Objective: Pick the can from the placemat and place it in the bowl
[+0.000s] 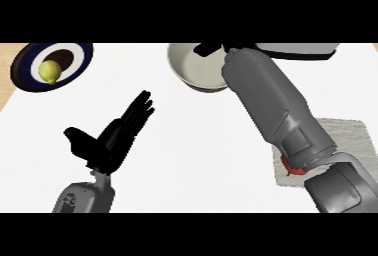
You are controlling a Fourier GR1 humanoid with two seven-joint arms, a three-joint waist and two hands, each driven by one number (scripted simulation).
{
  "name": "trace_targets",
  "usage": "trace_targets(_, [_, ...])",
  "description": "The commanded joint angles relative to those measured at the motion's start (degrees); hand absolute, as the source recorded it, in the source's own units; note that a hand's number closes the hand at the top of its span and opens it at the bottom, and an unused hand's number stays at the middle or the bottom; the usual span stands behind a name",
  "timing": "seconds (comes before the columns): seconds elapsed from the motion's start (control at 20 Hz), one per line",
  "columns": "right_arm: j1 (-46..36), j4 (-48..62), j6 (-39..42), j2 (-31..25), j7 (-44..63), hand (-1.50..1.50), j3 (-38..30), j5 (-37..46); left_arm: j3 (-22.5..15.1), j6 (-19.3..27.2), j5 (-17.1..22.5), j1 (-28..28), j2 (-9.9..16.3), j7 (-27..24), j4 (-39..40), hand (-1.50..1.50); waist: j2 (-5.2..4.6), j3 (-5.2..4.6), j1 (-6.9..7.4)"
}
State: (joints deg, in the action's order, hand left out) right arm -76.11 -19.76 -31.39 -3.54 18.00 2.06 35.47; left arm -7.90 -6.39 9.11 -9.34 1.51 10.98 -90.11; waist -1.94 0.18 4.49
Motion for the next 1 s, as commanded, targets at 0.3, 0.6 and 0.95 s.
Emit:
trace_targets(0.3, [10.7,-19.5,-5.8,3.5,-26.1,-1.5,-7.3,-18.2,2.9,0.0,1.1,2.4,1.7,0.0,-0.2,0.0,1.99,-0.07,-3.08])
trace_targets(0.6, [27.1,-40.9,-4.1,3.5,-27.3,-1.5,3.3,-26.9,3.7,0.8,0.0,3.9,1.9,-2.0,1.0,0.0,2.99,-0.11,-6.03])
trace_targets(0.95, [50.0,-63.2,-5.4,3.5,-27.3,1.5,19.8,-23.1,4.5,1.0,1.6,6.7,2.0,-0.4,-1.4,0.0,4.11,-0.14,-9.01])
